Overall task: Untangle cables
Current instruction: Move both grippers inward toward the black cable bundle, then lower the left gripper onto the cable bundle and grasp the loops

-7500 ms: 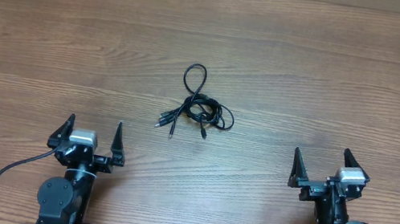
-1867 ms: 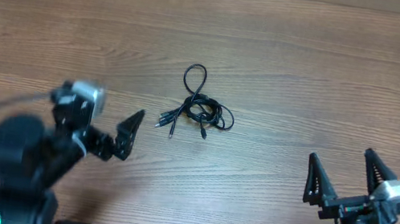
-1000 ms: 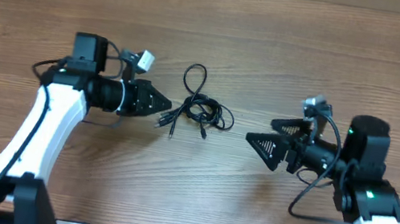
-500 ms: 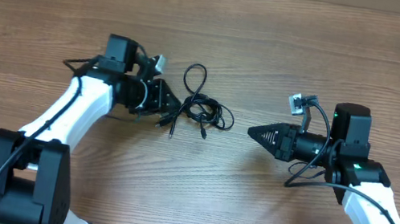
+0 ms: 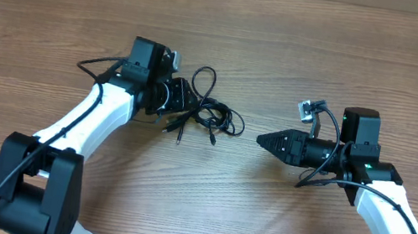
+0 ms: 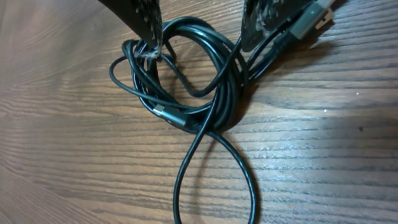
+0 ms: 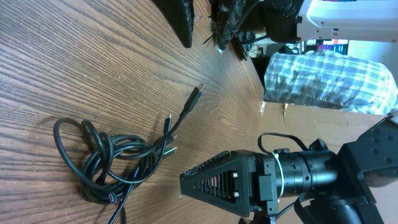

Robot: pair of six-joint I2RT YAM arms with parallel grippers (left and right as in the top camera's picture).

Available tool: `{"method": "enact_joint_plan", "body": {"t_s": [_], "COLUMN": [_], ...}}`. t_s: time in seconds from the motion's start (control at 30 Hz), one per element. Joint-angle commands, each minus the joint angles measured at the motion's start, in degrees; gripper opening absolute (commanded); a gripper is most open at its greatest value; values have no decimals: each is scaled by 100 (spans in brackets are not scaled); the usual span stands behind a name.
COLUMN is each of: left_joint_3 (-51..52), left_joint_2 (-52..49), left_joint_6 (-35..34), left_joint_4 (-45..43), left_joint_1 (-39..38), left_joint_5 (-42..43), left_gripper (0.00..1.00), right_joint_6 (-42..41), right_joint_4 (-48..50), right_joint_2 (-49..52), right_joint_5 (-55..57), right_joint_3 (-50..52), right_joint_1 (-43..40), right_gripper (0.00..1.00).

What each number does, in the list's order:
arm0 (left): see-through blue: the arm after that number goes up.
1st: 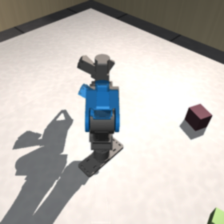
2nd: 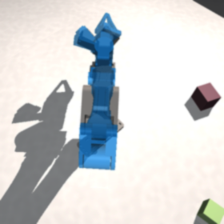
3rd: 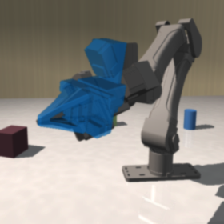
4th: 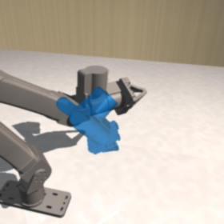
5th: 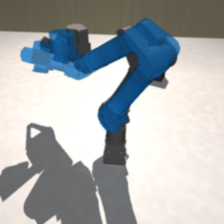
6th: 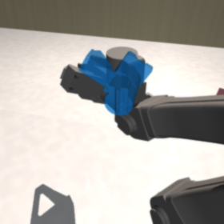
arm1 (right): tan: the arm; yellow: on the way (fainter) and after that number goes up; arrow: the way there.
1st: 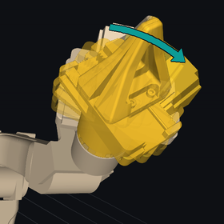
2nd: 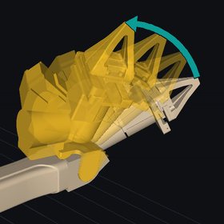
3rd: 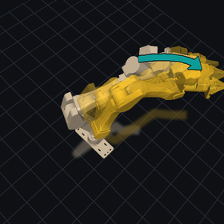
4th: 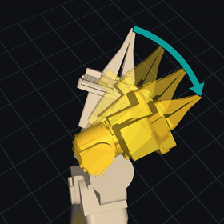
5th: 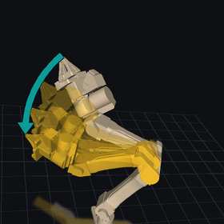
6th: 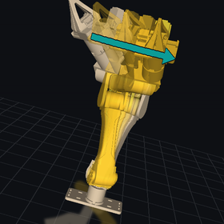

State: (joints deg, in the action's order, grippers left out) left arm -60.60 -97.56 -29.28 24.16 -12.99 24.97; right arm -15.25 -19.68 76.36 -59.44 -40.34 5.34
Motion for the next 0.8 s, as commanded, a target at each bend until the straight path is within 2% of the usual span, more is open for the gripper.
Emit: {"method": "enact_joint_plan", "body": {"t_s": [0.0, 0.17, 0.33, 0.37, 0.5, 0.53, 0.63, 0.77], "left_joint_3": [-101, -101, -101, -101, -101, -101, -101, -101], "left_joint_2": [-149, -367, -761, -828, -1008, -1010, -1001, -1001], "left_joint_6": [-221, -463, -568, -568, -507, -415, -94, 717], "left_joint_4": [-37, -72, -251, -282, -280, -258, -81, 101], "left_joint_1": [-188, -448, -544, -544, -544, -544, -542, -540], "left_joint_5": [-354, -643, -883, -866, -734, -737, -693, -693], "left_gripper": [42, 36, 36, 33, 9, 7, 4, 12], "right_joint_6": [-13, -302, -302, -302, -299, -299, -299, -299], "right_joint_4": [-11, -15, -24, -33, -72, -85, -157, -328], "right_joint_2": [7, 7, 7, 7, 7, 7, 7, 7], "right_joint_5": [129, 413, 411, 411, 411, 411, 409, 409], "right_joint_3": [-173, -173, -173, -173, -173, -173, -173, -173], "right_joint_1": [33, 33, 33, 33, 33, 33, 33, 33], "right_gripper": [11, 11, 13, 14, 15, 16, 22, 29]}}
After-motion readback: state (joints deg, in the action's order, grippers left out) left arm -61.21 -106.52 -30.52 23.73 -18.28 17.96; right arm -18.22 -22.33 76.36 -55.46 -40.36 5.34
